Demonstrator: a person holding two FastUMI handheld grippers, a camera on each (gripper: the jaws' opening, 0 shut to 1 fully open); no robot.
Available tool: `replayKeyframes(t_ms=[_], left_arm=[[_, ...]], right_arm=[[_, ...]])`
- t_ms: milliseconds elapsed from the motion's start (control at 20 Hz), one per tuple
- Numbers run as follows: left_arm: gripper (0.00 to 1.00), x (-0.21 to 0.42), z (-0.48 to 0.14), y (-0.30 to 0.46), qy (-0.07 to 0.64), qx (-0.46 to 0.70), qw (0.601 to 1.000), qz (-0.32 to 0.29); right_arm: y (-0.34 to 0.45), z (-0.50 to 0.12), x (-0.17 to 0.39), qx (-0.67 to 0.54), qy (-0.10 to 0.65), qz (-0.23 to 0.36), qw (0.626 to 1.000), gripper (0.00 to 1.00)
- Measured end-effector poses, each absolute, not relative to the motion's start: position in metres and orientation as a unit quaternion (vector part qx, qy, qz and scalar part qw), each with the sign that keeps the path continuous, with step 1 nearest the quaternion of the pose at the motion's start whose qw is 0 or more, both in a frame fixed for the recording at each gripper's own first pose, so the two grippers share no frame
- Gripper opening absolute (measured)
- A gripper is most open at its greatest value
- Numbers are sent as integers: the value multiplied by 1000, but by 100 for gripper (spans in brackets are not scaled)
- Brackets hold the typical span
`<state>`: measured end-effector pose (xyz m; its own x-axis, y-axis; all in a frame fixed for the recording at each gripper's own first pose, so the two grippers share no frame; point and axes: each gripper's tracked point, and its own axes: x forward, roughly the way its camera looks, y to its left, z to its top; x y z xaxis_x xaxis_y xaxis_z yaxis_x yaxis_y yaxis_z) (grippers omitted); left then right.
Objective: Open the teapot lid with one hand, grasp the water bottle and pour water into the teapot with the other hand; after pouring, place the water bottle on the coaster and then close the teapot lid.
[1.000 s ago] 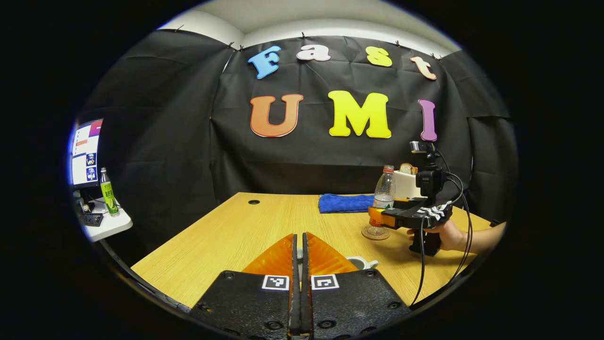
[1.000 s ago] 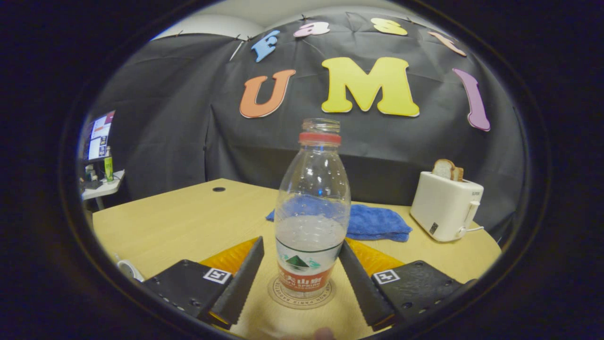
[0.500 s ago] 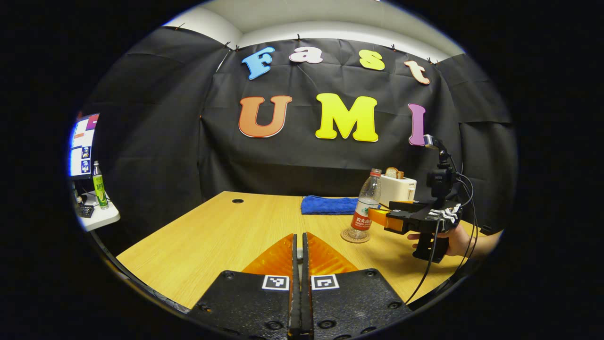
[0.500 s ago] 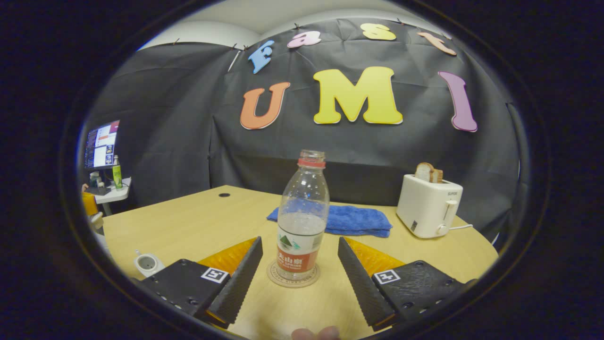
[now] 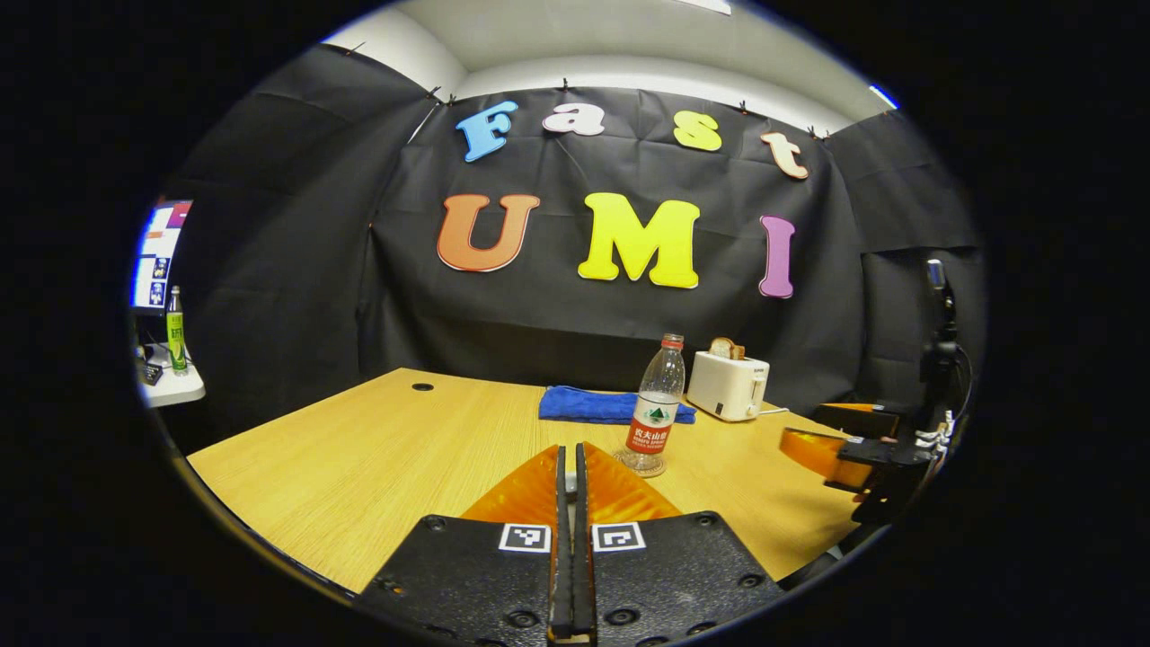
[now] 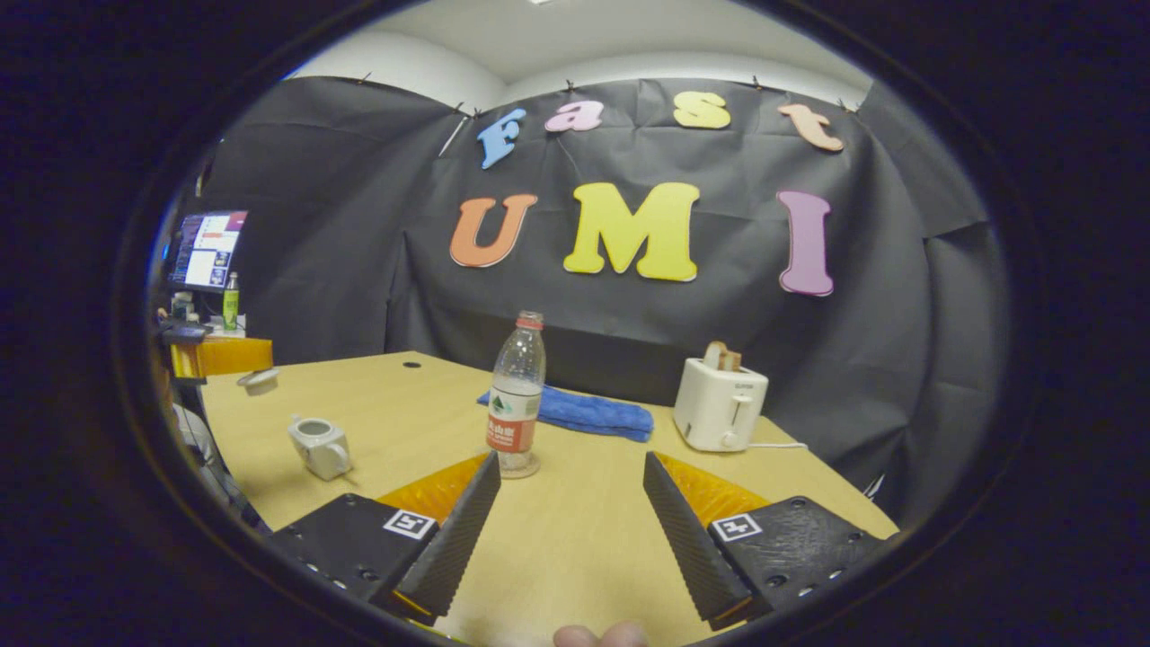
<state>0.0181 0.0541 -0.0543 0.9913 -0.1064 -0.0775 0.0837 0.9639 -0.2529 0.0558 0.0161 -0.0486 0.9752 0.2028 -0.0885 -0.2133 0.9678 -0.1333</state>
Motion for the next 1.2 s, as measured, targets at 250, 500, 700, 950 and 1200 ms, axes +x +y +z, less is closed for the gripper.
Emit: replayKeyframes(t_ms=[250, 500, 700, 950, 1200], left_arm=[[3, 41, -76, 54, 64, -124, 989, -40], [3, 53, -95, 57, 79, -114, 990, -32], [3, 58, -105, 55, 89, -111, 989, -30], [3, 62, -113, 53, 97, -105, 989, -29], [4, 64, -121, 55, 112, -110, 987, -19]], right_arm=[[-18, -56, 37, -71, 39, 71, 994, 95], [-39, -72, 39, -59, 58, 46, 996, 95], [-54, -77, 36, -49, 65, 29, 996, 95], [-62, -87, 32, -50, 75, 24, 996, 93], [-66, -84, 29, -46, 69, 19, 996, 98]])
